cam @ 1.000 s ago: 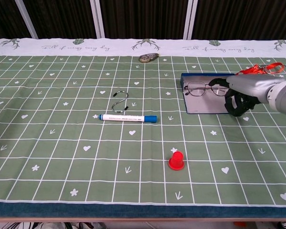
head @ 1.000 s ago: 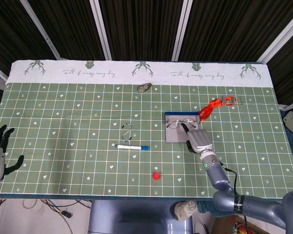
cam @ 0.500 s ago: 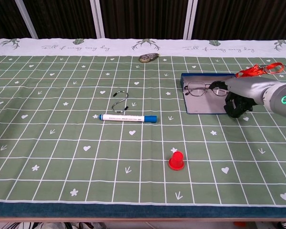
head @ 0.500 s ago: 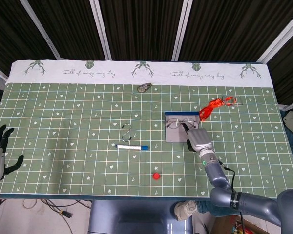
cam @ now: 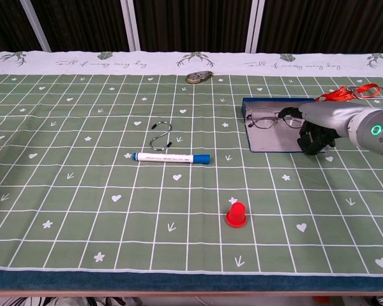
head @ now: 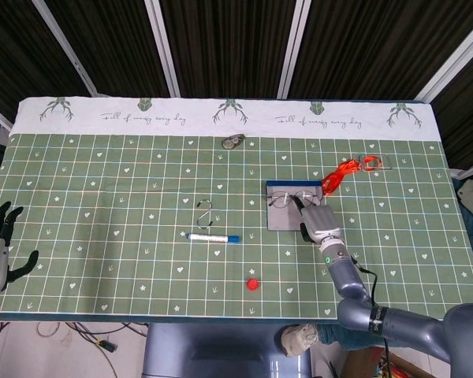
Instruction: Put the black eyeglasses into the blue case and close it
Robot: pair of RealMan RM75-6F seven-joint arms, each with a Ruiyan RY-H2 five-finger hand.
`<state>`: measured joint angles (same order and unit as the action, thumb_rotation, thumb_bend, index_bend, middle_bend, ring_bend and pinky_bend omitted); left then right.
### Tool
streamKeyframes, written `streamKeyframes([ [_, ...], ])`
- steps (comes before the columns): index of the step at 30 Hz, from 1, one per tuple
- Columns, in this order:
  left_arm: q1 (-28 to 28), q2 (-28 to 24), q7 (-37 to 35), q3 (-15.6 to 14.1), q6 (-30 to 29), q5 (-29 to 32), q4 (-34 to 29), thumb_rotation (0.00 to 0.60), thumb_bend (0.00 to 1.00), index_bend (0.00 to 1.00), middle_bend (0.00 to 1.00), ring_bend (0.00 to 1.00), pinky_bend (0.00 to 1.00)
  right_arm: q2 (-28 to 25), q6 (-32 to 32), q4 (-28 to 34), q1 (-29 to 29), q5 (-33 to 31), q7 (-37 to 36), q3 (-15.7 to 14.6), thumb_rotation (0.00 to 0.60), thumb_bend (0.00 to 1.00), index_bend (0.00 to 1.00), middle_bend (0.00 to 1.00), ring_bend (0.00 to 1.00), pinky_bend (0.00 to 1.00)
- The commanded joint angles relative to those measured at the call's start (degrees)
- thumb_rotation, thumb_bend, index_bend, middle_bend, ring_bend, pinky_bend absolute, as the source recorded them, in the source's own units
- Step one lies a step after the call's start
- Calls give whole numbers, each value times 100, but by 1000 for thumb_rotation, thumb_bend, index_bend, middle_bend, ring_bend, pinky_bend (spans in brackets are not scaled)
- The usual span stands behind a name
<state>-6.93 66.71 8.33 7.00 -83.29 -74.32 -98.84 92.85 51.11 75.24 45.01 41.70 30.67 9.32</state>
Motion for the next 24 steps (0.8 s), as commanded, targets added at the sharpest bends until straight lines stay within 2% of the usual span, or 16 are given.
streamKeyframes([
  [1,0,-1,-5,3,2,5,-3,600,307,86,0,0,0,29,-33,-71,36,-73,38,26,600,696,88,580,576,633],
  [24,-2,-20,-25,3,25,17,-17,600,307,86,0,0,0,223,-102,-523,364,-831,417,318,600,703,86,594,588,649],
])
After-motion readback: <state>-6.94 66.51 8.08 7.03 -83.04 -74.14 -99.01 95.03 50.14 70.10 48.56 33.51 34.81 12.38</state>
